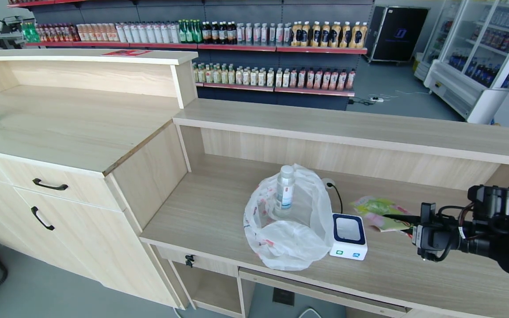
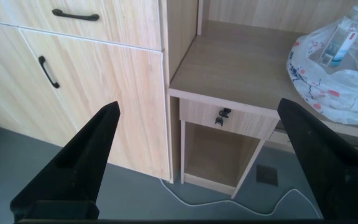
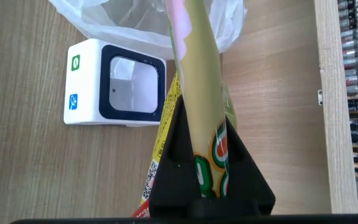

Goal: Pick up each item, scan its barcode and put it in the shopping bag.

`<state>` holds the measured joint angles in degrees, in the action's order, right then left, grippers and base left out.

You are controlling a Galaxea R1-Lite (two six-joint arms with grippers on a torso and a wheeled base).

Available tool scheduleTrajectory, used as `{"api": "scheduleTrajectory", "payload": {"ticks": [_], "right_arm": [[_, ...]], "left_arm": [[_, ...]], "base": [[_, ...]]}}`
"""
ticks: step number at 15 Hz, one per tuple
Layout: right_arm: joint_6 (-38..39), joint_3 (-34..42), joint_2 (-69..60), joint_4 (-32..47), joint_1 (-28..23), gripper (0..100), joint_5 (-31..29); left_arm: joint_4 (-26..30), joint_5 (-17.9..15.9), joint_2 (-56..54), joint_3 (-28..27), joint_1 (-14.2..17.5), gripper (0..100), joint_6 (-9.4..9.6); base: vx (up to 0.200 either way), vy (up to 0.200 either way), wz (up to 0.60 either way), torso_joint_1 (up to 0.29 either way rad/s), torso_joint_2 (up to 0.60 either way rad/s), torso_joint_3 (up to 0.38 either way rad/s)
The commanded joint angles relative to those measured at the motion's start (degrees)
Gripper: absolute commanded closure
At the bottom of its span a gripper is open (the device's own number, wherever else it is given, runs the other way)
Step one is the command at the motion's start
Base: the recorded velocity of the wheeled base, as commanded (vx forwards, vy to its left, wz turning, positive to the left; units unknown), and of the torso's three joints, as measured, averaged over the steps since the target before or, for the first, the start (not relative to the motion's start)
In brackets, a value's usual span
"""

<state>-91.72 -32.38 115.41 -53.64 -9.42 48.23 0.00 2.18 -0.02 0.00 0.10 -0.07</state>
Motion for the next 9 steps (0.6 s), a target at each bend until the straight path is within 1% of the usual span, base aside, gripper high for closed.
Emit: {"api": "scheduleTrajectory", "payload": {"ticks": [1, 5, 9], "right_arm": [[-0.04, -0.76, 1.57, 0.03, 0.11, 100, 0.03], [-0.48, -2.95, 3.95, 0.03, 1.25, 100, 0.03], [-0.39, -4.80, 6.14, -0.33, 4.06, 100, -0.06]], "left_arm": [[0.00, 0.02, 0.02, 0.00, -0.01, 0, -0.01], [0.00, 0.10, 0.02, 0.00, -0.01, 0, -0.01], [0.00, 0.02, 0.02, 0.00, -0.01, 0, -0.01]], "base": [[0.000, 0.000, 0.00, 0.000, 0.00, 0.000], [0.000, 0.000, 0.00, 0.000, 0.00, 0.000], [0.000, 0.000, 0.00, 0.000, 0.00, 0.000]]}}
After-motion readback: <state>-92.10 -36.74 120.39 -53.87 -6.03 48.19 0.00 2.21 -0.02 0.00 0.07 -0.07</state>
